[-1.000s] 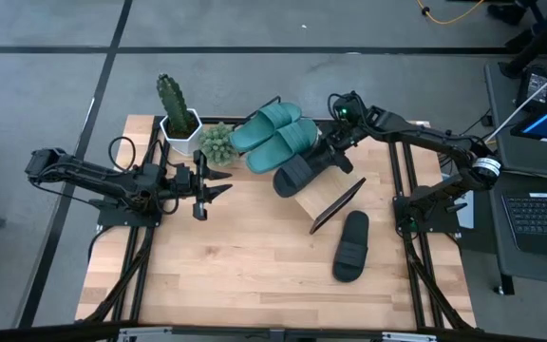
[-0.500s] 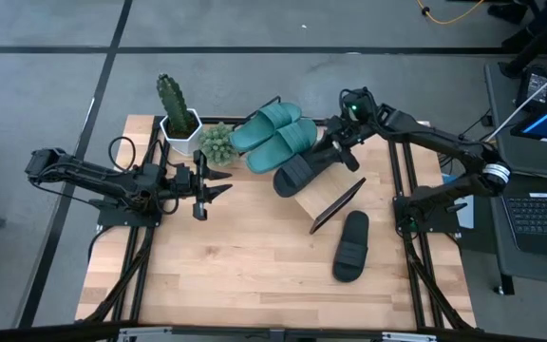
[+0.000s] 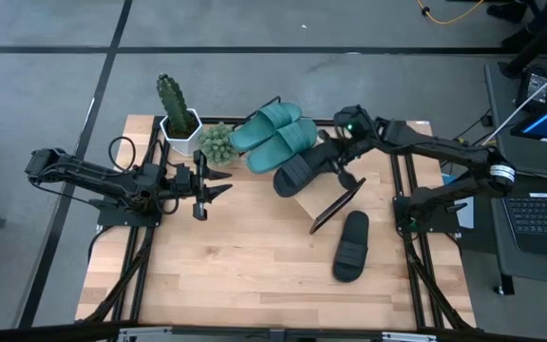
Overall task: Pick and place slides into the shelf
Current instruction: Put the top black slides on the shelf
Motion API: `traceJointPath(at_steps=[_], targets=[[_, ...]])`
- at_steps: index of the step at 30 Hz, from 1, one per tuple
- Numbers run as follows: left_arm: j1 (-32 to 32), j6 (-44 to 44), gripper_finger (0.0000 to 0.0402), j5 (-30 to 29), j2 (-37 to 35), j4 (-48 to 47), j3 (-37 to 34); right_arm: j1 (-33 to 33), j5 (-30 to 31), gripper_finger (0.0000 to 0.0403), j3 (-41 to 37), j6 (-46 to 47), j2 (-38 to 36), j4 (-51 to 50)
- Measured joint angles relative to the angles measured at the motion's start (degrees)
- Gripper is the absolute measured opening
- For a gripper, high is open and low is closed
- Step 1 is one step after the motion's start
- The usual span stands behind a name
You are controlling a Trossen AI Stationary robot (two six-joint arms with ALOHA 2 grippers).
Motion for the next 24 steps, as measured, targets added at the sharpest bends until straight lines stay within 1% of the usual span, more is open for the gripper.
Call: traceJointPath(at_steps=[3, 6, 12, 17, 24], targets=[[0.01, 0.00, 0.0119, 0.00, 0.00, -0.31, 0.00, 3.82, 5.65, 0.0008, 0.00, -0.23, 0.00, -0.13], [0.02, -0.01, 0.0119, 0.00, -0.01, -1.09, 0.00, 7.42, 9.73, 0.0005, 0.00, -0.30, 0.00, -0.58], [0.01, -0.02, 0.0119, 0.00, 0.00, -1.79, 0.00, 12.22, 13.63, 0.0004, 0.00, -0.11, 0.00, -0.99], [0.00, -0.04, 0.0119, 0.00, 0.00, -1.77, 0.00, 15.80, 17.34, 0.0003, 0.00, 2.60, 0.19, -1.39], [0.01, -0.03, 0.0119, 0.02, -0.02, -1.75, 0.00, 21.40, 25.62, 0.0002, 0.00, 4.13, 3.86, 0.20]])
